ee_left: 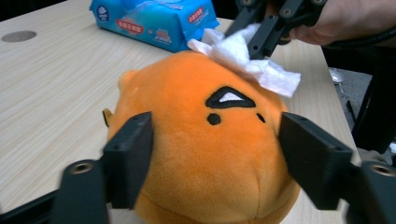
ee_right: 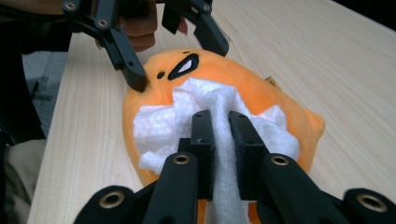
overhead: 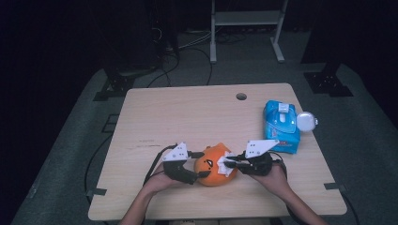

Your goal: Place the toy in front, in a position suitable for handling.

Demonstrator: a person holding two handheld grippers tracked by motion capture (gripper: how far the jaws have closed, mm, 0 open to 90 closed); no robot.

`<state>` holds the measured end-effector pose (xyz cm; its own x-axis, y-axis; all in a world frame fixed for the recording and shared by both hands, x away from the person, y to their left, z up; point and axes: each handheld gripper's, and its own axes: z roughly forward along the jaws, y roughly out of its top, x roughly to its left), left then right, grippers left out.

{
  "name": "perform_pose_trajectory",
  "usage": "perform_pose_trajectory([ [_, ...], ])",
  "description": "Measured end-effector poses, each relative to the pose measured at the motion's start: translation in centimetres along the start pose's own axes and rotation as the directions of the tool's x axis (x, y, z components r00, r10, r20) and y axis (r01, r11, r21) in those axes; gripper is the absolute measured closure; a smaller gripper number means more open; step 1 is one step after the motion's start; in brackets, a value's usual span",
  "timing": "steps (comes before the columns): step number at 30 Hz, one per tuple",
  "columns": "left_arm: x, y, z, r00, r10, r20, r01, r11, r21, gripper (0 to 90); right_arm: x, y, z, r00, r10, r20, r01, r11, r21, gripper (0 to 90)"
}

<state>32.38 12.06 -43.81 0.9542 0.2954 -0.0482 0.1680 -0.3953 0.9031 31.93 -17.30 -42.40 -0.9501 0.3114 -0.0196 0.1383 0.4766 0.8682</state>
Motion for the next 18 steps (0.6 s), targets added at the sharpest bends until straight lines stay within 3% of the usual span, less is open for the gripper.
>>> perform_pose_trajectory([
  [2,0.1,0.2,-0.2,0.9993,-0.032,-0.018,0.032,0.9995,0.003,18.1,-0.1,-0.3,0.0,0.9997,0.022,0.002,-0.022,1.0,0.002,81.9],
  [4,0.2,0.1,-0.2,0.9992,-0.036,-0.019,0.037,0.9993,0.012,17.8,-0.1,-0.5,-0.2,0.9991,0.043,0.002,-0.043,0.999,0.002,82.5],
  [8,0.3,-0.1,-0.1,1.0,-0.003,-0.008,0.004,0.999,0.044,30.5,0.0,-0.6,-0.2,0.9965,0.075,-0.036,-0.075,0.997,0.001,83.3],
  [11,0.5,-0.4,0.0,1.0,0.007,0.004,-0.007,0.999,0.045,36.6,0.3,0.1,-0.1,0.9963,0.068,-0.054,-0.068,0.998,-0.007,83.8],
  [14,0.5,-0.5,0.1,0.9998,0.013,0.016,-0.014,0.9992,0.038,37.9,0.3,0.9,0.0,0.9938,0.069,-0.087,-0.073,0.996,-0.044,83.9],
  [18,0.2,-0.4,0.3,0.9994,0.026,0.023,-0.027,0.999,0.035,37.8,0.7,1.8,0.3,0.9946,0.051,-0.091,-0.057,0.997,-0.06,83.9],
])
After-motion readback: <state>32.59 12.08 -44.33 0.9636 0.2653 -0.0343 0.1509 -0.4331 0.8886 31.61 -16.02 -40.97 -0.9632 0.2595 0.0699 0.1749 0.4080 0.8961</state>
